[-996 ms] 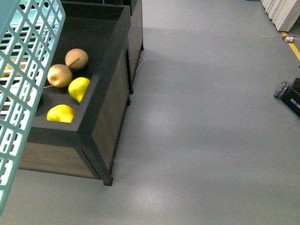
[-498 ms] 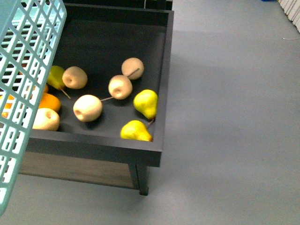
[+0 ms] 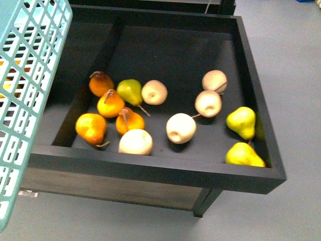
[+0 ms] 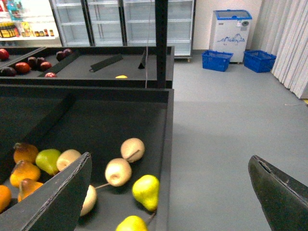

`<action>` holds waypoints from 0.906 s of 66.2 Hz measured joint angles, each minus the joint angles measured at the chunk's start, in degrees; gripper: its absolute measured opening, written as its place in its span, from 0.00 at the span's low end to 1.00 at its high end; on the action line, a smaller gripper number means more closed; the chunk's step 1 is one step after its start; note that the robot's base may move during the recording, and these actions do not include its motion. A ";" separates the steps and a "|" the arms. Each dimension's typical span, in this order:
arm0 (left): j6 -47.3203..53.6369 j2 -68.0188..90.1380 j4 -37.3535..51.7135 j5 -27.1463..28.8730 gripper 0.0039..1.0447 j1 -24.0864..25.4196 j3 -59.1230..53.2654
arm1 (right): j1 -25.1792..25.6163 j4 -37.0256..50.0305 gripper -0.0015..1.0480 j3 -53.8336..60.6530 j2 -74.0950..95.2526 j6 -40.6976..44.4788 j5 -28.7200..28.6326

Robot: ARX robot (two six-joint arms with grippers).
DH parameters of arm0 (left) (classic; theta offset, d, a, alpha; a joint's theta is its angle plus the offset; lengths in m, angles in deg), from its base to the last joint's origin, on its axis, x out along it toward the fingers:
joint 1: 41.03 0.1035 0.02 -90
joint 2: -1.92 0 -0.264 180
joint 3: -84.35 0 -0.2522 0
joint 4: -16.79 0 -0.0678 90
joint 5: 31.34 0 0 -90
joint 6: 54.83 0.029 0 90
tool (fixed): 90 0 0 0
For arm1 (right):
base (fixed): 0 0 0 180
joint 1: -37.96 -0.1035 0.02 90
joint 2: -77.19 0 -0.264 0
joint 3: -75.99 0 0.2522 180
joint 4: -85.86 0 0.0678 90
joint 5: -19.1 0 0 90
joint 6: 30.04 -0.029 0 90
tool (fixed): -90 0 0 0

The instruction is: Pick mango and avocado into basket

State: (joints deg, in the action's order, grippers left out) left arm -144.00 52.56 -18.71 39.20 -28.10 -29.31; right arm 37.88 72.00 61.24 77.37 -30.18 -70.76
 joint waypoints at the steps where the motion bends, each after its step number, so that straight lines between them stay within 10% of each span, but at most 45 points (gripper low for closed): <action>1: 0.00 0.00 0.00 0.02 0.14 0.00 0.00 | 0.00 0.00 0.92 0.00 0.00 0.00 0.02; 60: 0.04 -0.02 0.02 0.17 0.14 0.02 0.00 | 0.00 0.02 0.92 0.00 -0.02 0.00 -0.09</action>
State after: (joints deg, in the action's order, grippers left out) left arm -143.95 52.53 -18.68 39.37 -28.08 -29.31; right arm 37.88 72.02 61.24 77.35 -30.18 -70.84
